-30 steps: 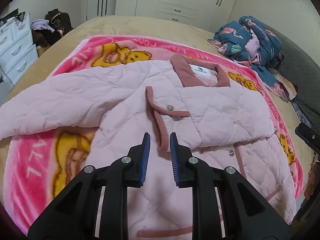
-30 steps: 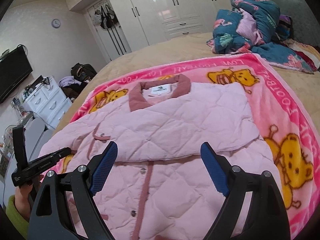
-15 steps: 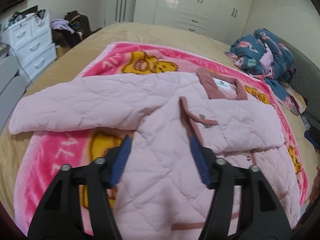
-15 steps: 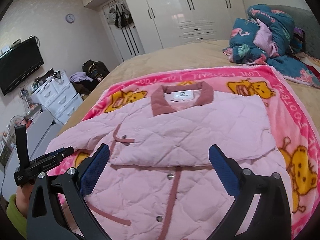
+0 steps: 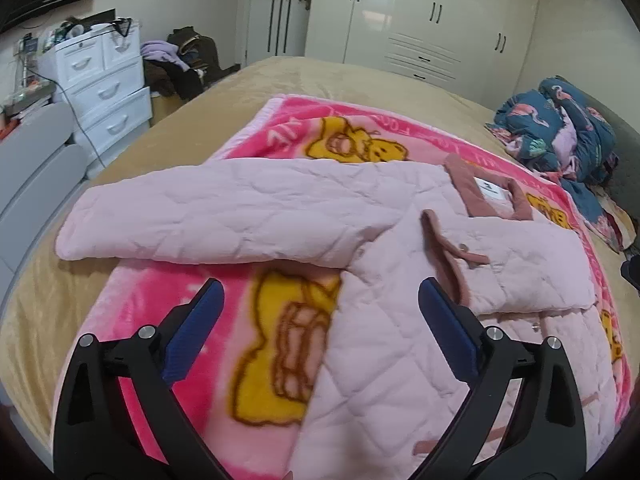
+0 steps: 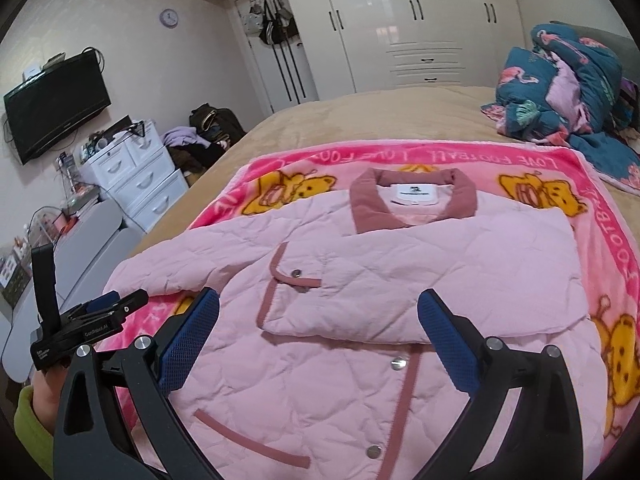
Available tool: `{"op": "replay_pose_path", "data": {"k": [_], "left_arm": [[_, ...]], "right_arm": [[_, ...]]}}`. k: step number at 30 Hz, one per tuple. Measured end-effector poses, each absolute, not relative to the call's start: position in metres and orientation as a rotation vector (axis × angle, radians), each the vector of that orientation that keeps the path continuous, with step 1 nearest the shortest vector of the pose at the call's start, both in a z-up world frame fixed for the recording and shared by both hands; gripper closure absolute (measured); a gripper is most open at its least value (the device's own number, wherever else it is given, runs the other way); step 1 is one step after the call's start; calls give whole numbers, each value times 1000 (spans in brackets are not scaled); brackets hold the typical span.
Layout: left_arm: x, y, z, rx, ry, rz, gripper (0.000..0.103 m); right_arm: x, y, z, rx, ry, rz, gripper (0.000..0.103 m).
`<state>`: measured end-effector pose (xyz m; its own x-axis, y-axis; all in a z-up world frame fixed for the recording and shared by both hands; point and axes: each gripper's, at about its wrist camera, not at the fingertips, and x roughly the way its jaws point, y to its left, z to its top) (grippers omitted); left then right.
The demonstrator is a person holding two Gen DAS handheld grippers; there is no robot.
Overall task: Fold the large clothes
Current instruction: 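Move the left tool to the other sleeve cuff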
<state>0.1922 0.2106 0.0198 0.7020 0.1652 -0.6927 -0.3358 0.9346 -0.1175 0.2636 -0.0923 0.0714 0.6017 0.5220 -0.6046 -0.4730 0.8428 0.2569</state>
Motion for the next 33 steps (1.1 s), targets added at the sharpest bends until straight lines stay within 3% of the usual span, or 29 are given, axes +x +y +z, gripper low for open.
{"op": "replay_pose_path", "data": {"k": [33], "left_arm": [[173, 342, -44, -458, 791, 544, 9]], "right_arm": [[266, 61, 27, -129, 787, 748, 4]]}}
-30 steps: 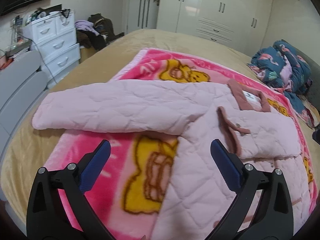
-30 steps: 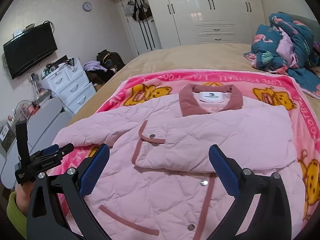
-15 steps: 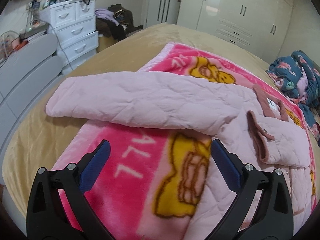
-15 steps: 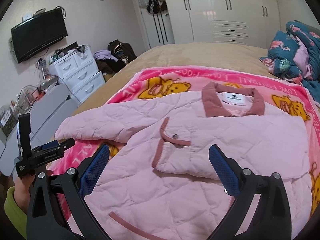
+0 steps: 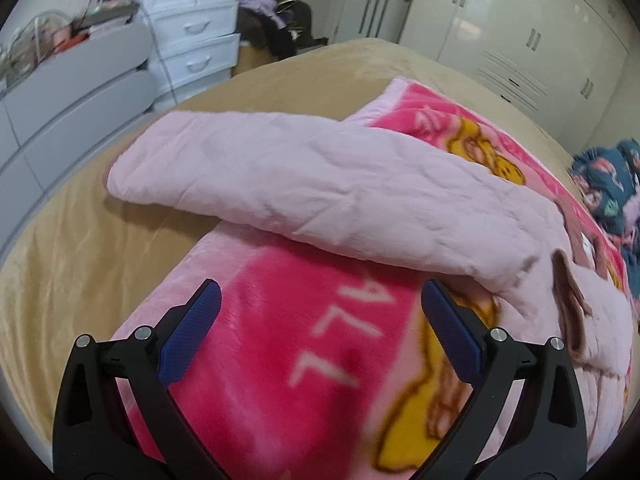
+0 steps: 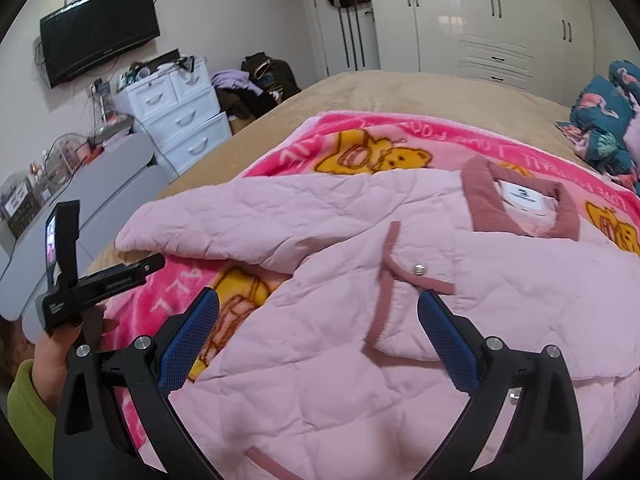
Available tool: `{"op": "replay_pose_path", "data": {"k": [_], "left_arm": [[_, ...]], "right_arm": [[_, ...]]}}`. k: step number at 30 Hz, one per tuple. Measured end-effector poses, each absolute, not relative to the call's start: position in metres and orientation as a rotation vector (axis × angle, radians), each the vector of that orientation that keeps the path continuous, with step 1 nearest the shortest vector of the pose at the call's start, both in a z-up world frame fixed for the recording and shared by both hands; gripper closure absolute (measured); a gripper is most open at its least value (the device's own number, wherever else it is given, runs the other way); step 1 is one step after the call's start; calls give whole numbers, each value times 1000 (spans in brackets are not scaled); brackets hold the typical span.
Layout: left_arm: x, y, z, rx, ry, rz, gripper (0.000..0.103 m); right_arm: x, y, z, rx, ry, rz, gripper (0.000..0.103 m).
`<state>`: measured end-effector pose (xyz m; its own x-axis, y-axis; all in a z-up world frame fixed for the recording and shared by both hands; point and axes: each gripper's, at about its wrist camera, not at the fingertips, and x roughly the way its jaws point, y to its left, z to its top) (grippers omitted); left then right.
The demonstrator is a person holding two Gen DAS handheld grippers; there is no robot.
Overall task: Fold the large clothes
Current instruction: 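Move the left tool to the other sleeve cuff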
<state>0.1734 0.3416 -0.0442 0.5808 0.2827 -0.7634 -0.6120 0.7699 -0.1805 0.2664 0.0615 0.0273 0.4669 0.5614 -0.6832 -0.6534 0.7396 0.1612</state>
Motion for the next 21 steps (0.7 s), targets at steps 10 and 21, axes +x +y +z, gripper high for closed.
{"op": "replay_pose_path", "data": {"k": [10, 21], "left_arm": [[169, 384, -64, -611, 763, 584, 9], [176, 427, -68, -801, 661, 579, 9]], "right_arm": [[264, 99, 2, -164, 826, 787, 4], [266, 105, -12, -151, 855, 785, 4]]}}
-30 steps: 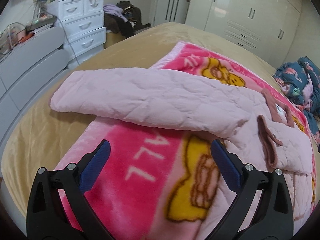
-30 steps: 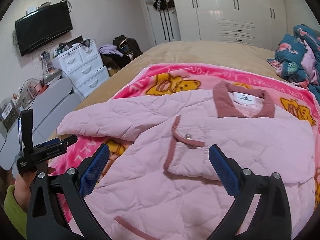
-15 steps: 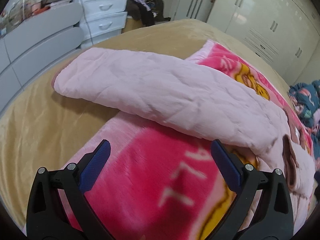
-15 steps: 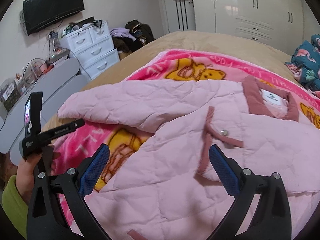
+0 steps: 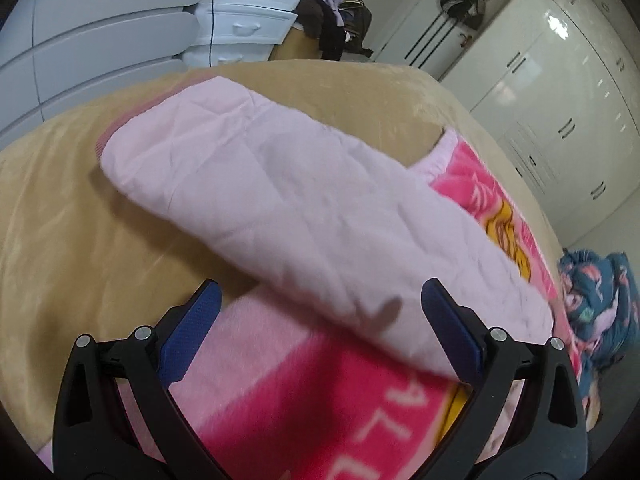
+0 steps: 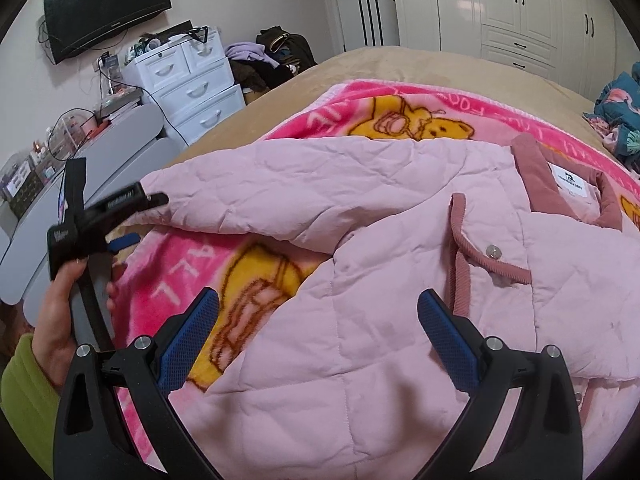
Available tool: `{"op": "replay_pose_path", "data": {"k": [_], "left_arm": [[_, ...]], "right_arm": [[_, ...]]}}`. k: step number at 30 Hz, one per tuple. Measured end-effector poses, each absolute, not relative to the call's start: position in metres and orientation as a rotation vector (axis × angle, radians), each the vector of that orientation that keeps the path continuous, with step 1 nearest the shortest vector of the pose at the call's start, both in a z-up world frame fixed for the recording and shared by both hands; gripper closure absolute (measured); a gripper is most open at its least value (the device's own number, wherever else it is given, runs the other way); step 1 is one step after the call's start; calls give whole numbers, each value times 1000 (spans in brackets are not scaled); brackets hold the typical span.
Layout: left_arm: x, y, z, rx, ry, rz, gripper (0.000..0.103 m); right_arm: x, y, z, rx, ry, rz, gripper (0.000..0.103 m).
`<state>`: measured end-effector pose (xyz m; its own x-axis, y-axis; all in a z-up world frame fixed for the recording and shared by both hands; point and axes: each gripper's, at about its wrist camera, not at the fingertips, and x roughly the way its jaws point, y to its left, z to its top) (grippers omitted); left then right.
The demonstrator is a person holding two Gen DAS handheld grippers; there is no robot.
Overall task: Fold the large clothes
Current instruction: 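Move the left tool to the other sleeve cuff, then grasp the sleeve cuff with the left tool and lift it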
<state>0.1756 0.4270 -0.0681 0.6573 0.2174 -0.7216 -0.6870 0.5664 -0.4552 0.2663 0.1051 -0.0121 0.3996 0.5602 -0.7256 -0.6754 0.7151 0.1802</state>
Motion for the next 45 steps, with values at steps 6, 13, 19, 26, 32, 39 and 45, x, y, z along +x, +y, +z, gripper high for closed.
{"op": "replay_pose_path", "data": {"k": [6, 13, 19, 26, 32, 39, 45], "left_arm": [[183, 451, -75, -917, 621, 572, 9], [179, 476, -84, -1024, 562, 584, 11], [175, 483, -87, -1029, 548, 598, 45], [174, 471, -52, -941, 471, 542, 72], [176, 456, -19, -865, 418, 507, 77], [174, 433, 19, -803, 342, 432, 80], [173, 412, 44, -763, 289, 372, 84]], "right_arm": [[271, 94, -15, -134, 862, 754, 4], [272, 86, -21, -119, 871, 730, 4], [270, 74, -22, -102, 878, 705, 4], [270, 54, -13, -63, 864, 673, 4], [268, 35, -5, -25, 850, 641, 4], [267, 18, 2, 0, 840, 614, 4], [266, 5, 11, 15, 822, 600, 4]]}}
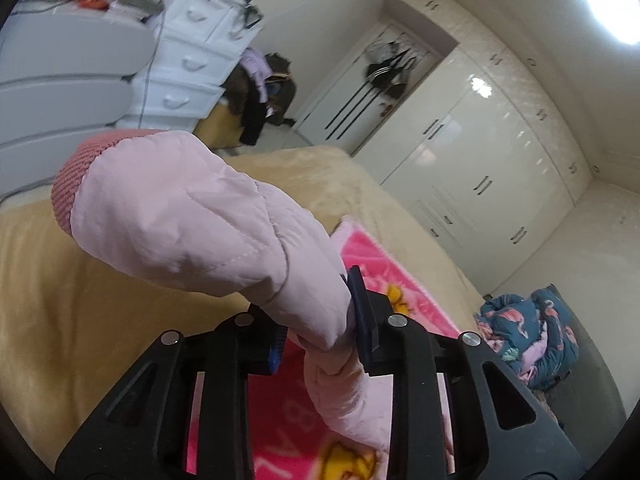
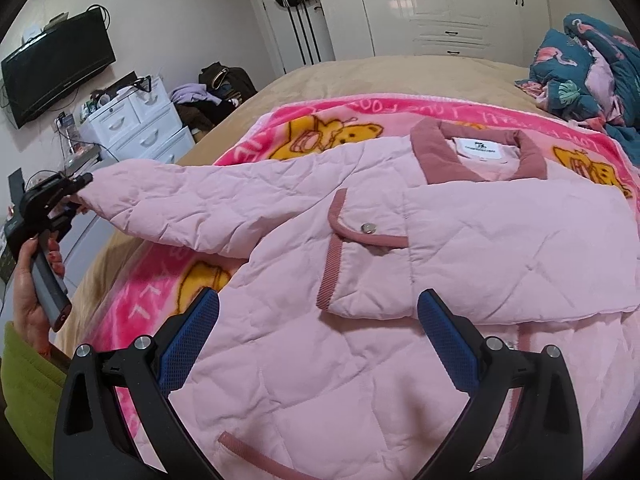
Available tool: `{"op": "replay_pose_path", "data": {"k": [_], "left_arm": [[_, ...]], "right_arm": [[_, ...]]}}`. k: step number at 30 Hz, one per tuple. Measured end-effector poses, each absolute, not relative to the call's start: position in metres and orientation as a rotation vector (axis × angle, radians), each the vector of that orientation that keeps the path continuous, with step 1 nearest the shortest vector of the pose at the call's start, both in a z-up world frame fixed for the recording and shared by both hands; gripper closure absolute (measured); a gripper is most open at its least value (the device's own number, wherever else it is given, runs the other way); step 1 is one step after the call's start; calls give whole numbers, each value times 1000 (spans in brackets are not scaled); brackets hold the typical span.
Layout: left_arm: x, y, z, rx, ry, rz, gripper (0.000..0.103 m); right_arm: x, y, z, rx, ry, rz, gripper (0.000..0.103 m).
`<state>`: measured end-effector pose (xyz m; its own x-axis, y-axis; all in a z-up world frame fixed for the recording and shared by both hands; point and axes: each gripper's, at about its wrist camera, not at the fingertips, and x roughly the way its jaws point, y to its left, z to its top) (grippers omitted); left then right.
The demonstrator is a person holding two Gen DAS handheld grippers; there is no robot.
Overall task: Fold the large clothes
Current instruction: 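Grasp the sleeve cuff with the left tool and lift it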
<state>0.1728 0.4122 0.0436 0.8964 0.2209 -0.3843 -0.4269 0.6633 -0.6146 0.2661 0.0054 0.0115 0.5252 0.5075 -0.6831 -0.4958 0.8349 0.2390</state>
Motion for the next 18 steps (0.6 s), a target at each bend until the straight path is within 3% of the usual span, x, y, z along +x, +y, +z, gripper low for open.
{"op": "replay_pose_path", "data": {"k": [18], "left_arm": [[177, 315, 118, -569, 273, 269, 90]], "right_arm": [[244, -75, 49, 109, 740, 563, 4]]}}
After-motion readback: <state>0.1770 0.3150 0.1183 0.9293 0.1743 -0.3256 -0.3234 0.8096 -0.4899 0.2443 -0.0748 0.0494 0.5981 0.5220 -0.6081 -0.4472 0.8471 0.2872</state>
